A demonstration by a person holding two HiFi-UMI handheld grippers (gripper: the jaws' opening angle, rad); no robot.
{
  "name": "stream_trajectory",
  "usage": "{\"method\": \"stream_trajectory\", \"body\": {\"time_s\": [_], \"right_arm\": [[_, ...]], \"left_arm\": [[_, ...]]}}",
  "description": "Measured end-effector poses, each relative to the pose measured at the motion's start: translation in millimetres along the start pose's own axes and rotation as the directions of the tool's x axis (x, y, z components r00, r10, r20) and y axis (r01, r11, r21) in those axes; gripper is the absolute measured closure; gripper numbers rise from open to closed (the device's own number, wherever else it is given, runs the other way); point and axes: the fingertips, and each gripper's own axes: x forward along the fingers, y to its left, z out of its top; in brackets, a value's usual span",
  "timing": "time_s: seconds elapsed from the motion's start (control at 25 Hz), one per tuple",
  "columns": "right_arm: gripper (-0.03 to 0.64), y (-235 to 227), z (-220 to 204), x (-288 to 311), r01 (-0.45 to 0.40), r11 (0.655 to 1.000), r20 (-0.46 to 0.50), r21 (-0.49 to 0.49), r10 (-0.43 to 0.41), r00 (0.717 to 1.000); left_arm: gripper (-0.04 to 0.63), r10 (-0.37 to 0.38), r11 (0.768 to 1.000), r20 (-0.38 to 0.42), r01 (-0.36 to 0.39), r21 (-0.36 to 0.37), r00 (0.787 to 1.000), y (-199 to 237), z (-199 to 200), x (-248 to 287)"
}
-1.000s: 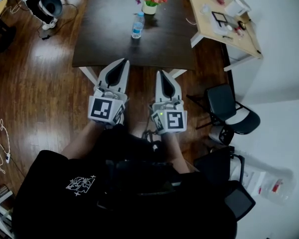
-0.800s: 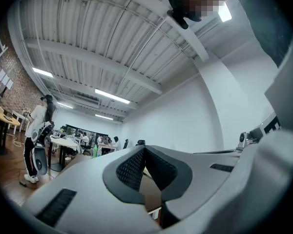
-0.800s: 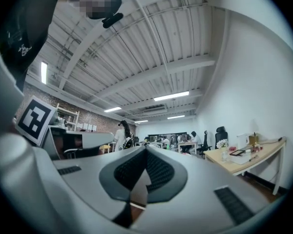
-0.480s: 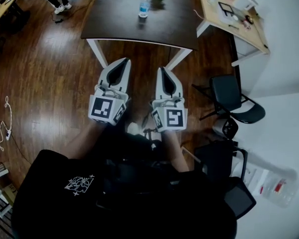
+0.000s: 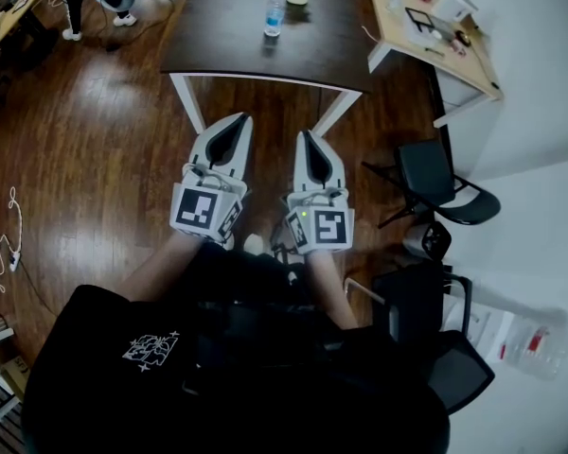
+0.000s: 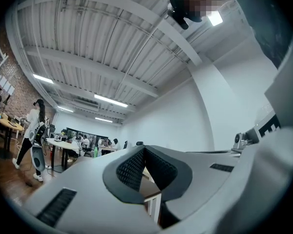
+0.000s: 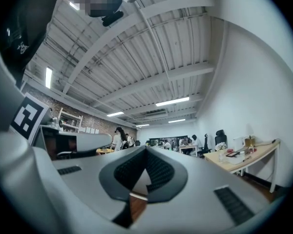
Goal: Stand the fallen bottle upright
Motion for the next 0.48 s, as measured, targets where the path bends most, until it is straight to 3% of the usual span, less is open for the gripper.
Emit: {"method": "stream_trajectory", "body": {"time_s": [0.48], "right_arm": [[0.604,33,7,-1,0.030,1.000,0.010,0.003,-0.030,1.000]], "left_arm": [[0.597,-0.045,0.999,0.007,0.045,-0.006,0.999,11,8,-25]]}}
